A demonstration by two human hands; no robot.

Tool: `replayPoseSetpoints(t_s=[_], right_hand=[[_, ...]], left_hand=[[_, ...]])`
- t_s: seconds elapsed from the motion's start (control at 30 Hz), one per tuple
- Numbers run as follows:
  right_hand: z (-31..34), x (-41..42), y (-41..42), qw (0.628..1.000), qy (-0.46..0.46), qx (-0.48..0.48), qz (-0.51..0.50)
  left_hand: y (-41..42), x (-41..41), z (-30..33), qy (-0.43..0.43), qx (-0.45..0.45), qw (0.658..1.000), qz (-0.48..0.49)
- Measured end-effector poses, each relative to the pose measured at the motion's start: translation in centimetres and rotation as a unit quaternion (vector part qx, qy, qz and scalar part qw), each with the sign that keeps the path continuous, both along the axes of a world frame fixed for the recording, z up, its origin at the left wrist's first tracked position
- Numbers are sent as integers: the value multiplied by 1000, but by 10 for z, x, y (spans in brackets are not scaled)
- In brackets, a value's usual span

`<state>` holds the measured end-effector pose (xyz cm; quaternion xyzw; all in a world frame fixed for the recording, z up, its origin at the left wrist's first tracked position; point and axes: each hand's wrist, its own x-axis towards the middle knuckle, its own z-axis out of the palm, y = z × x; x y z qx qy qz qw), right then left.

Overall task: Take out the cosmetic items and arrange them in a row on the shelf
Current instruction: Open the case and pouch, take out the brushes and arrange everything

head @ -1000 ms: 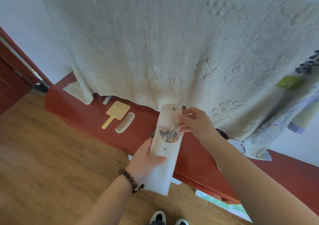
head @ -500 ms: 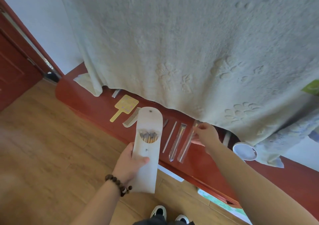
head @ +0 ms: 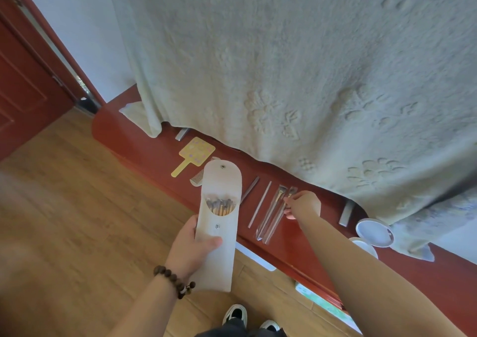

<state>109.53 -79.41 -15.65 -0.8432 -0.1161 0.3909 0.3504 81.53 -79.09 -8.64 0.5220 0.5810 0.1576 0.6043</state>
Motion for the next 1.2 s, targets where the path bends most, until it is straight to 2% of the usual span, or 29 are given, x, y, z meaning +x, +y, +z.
replayPoseSetpoints(t_s=[0.07, 0.13, 0.23, 0.3, 0.33, 0.4, 0.47, 0.63, 0.77, 0.97, 1.2], right_hand=[[4, -1, -3, 1000, -23, -8, 7], [12, -3, -7, 996, -87, -4, 16], [35, -12, -12, 989, -131, 59, 28], [57, -21, -10, 985, -81, 133, 69], [70, -26, -8, 980, -27, 175, 91], [95, -31, -4, 954, 103, 255, 117], [115, -28, -2, 934, 167, 295, 115], [153, -14, -21, 928, 86, 347, 107], [175, -16, -46, 910, 44, 382, 157], [173, -27, -74, 892, -33, 406, 198], [172, -24, -96, 886, -119, 406, 190]], left_hand=[[0, 2, 1, -4, 0, 1000, -3], [0, 5, 1, -10, -2, 1000, -7], [1, 9, 5, -25, 0, 999, -23], [1, 14, 10, -34, 7, 998, -58], [1, 17, 13, -43, 10, 996, -76], [1, 23, 17, -62, 10, 992, -106], [1, 29, 20, -76, 12, 988, -132], [-2, 45, 28, -86, 23, 985, -147], [-4, 63, 43, -101, 23, 987, -126], [-7, 83, 74, -171, 10, 973, -155], [-13, 96, 98, -197, -9, 965, -173]])
